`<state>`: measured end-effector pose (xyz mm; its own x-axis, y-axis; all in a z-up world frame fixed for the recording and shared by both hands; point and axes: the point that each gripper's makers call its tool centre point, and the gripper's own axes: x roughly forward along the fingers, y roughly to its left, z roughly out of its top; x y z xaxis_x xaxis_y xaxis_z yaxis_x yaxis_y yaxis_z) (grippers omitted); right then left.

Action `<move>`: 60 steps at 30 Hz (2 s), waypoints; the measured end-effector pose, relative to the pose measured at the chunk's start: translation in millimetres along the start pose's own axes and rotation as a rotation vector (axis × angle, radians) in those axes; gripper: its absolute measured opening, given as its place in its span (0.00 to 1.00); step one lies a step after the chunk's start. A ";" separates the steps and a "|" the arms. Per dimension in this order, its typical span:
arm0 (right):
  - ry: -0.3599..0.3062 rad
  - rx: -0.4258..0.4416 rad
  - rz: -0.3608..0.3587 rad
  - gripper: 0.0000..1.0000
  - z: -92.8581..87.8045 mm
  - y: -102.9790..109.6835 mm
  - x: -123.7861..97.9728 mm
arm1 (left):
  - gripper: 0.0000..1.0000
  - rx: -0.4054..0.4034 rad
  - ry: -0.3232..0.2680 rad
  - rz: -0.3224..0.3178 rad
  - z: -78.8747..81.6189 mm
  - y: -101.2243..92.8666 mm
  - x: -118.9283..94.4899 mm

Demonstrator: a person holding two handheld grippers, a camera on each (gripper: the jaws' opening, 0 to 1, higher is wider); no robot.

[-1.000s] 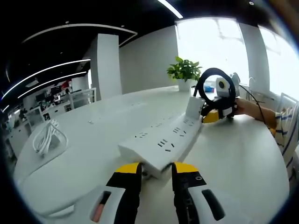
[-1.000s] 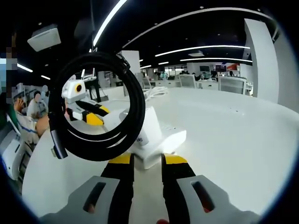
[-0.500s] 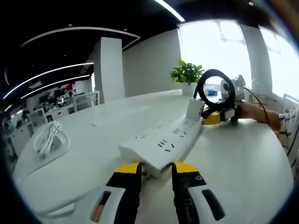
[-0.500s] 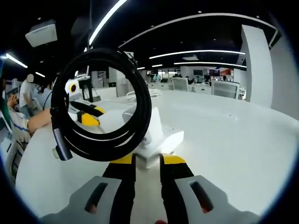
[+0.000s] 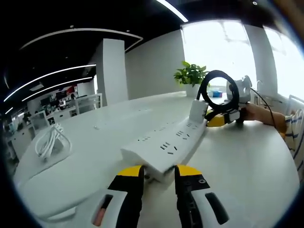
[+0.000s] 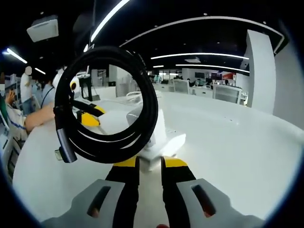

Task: Straighten the power strip on the desk, plug the charger into it

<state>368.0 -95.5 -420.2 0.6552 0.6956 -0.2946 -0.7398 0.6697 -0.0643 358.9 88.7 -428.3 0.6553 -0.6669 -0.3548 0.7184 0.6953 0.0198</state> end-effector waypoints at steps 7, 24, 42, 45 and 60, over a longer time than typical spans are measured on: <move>-0.001 0.003 -0.006 0.18 -0.4 0.3 -0.2 | 0.25 0.005 0.001 0.003 -0.2 -0.2 -0.3; -0.012 -0.007 -0.045 0.18 5.5 -3.3 -19.9 | 0.24 -0.019 -0.041 -0.016 11.9 -9.9 -13.6; -0.006 0.014 -0.093 0.22 6.2 12.9 -38.7 | 0.24 -0.059 -0.059 0.058 8.9 -15.3 -43.0; -0.016 -0.007 -0.110 0.22 8.8 15.9 -45.1 | 0.24 -0.060 -0.065 0.082 6.8 -18.1 -52.4; -0.065 0.085 -0.174 0.25 11.4 39.4 -84.1 | 0.25 -0.140 -0.112 0.178 -1.0 -35.1 -97.8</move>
<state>285.6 -124.7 -387.0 0.7829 0.5806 -0.2236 -0.6005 0.7991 -0.0275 269.3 129.8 -395.3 0.7962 -0.5503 -0.2515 0.5548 0.8299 -0.0596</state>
